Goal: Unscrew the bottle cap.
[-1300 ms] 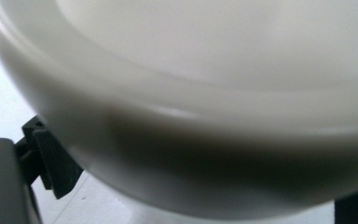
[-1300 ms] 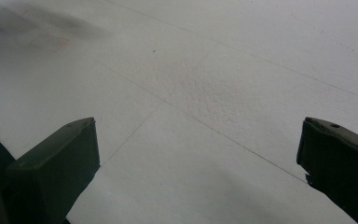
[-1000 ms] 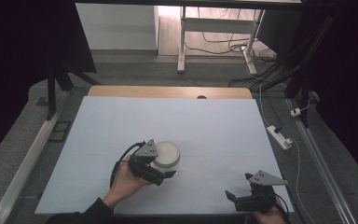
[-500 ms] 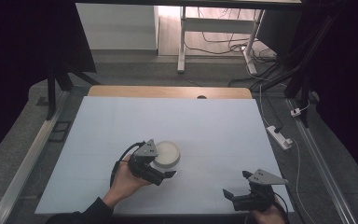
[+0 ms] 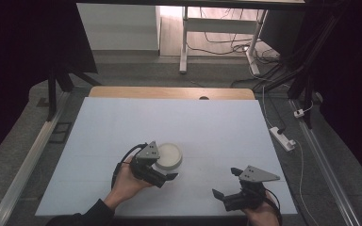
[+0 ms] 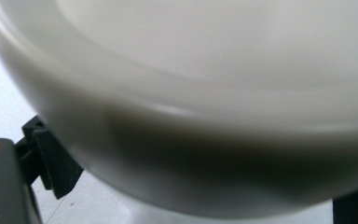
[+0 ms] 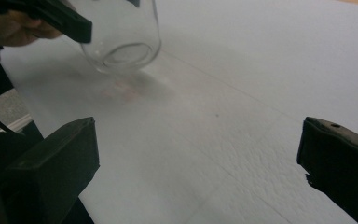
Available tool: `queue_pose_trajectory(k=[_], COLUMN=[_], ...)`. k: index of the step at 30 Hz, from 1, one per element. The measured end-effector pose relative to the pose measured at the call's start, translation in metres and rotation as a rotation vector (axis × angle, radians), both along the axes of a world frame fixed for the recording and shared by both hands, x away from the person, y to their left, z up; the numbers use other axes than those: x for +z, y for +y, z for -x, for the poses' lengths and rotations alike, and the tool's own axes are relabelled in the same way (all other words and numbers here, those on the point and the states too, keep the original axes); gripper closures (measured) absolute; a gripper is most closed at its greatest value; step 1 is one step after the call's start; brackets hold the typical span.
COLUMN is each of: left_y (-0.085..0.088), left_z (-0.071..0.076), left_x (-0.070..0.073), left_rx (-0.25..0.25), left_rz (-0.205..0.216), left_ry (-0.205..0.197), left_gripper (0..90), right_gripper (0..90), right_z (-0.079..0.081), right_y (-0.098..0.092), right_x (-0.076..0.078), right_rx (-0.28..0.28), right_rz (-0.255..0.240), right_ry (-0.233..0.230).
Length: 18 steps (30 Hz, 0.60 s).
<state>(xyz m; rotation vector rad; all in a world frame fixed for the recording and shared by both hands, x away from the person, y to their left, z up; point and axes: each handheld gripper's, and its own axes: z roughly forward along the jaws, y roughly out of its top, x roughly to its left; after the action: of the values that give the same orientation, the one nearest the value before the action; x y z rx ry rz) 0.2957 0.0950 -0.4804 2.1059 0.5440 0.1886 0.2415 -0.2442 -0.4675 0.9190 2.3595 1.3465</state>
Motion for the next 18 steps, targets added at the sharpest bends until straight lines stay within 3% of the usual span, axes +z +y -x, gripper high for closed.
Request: queue_pose_trajectory(k=[18], left_y=[-0.001], left_z=[-0.002], left_x=[-0.004], left_rx=[-0.002], left_rz=[0.002], left_ry=[0.01], left_gripper=[7.7], right_gripper=[0.0], right_z=[-0.019], right_y=[0.049], right_x=[0.02], right_rx=[0.118], right_rz=[-0.003], right_ry=[-0.051])
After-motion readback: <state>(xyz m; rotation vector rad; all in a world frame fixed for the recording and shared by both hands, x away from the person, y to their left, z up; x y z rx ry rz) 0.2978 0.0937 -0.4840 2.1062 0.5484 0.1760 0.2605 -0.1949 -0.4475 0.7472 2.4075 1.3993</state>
